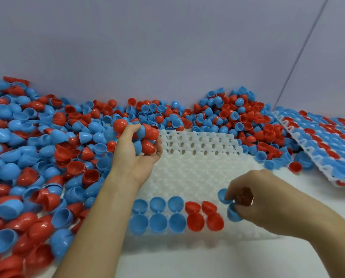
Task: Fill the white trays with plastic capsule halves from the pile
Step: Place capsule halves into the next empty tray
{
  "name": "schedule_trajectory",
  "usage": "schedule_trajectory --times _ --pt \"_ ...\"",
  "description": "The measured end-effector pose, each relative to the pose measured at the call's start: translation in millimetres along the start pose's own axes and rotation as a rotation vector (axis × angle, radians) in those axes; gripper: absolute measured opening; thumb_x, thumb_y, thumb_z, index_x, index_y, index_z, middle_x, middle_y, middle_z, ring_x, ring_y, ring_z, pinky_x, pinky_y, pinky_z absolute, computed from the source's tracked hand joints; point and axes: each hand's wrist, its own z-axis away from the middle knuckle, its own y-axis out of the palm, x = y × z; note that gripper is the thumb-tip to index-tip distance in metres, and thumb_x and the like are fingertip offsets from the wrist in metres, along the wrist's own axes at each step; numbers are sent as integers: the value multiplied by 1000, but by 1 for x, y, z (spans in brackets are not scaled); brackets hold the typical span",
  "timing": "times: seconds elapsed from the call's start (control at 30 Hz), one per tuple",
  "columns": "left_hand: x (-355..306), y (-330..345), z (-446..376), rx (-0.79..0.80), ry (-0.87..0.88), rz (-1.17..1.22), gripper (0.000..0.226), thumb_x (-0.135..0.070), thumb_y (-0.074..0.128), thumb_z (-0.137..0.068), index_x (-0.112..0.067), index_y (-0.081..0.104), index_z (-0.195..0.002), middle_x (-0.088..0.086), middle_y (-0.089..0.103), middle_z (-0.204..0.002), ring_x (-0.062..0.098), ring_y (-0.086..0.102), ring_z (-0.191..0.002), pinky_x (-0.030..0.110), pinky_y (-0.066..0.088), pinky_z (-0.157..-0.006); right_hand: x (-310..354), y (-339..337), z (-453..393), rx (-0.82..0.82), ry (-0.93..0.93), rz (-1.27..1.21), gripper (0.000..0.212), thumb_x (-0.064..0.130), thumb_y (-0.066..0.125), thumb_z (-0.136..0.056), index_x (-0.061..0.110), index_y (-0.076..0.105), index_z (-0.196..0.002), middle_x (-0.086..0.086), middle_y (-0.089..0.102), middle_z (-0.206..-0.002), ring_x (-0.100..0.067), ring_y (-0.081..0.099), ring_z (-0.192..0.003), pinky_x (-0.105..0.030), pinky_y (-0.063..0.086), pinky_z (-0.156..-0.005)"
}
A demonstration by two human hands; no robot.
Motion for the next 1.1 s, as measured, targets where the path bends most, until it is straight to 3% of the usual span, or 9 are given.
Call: schedule_trajectory --times 0.17,0.3,0.43,0.5,0.73,1.1 --pt "-1 -2 -1 5 1 1 45 -16 68 -88 -12 57 -132 19 60 -121 28 62 -96 31 57 -70 3 15 3 24 49 81 18 36 76 -85 38 70 -102 19 62 -93 -7 61 -81 -20 54 -70" --pt "-1 -2 -2 -1 -2 3 47 -16 68 -88 -13 57 -133 19 59 -124 28 61 -98 31 58 -70 4 21 6 24 49 105 20 40 73 -87 39 70 -107 23 56 -94 -5 57 -81 -15 42 -60" --pt "-1 -2 -3 -4 -5 14 48 -16 69 -87 -14 56 -133 18 58 -126 28 61 -101 32 58 -70 3 18 9 28 49 73 22 41 73 -86 39 70 -108 23 57 -96 -6 58 -83 -21 52 -71" --pt "-1 -2 -2 -5 -2 10 45 -16 69 -88 -13 57 -131 17 60 -122 28 61 -99 31 58 -70 1 14 11 26 51 54 21 41 73 -86 42 69 -107 22 58 -97 -7 59 -84 -25 55 -78" --pt "-1 -3 -2 5 -10 4 42 -18 67 -90 -12 58 -130 17 61 -119 27 62 -99 31 57 -68 2 5 13 41 38 38 16 42 74 -85 48 60 -89 22 59 -89 -5 60 -80 -22 56 -73" --pt "-1 -2 -2 -10 -3 4 40 -17 69 -88 -14 59 -127 17 60 -121 27 62 -100 31 58 -68 4 15 10 59 62 52 18 32 73 -88 43 59 -88 19 60 -92 -8 63 -78 -19 57 -71"
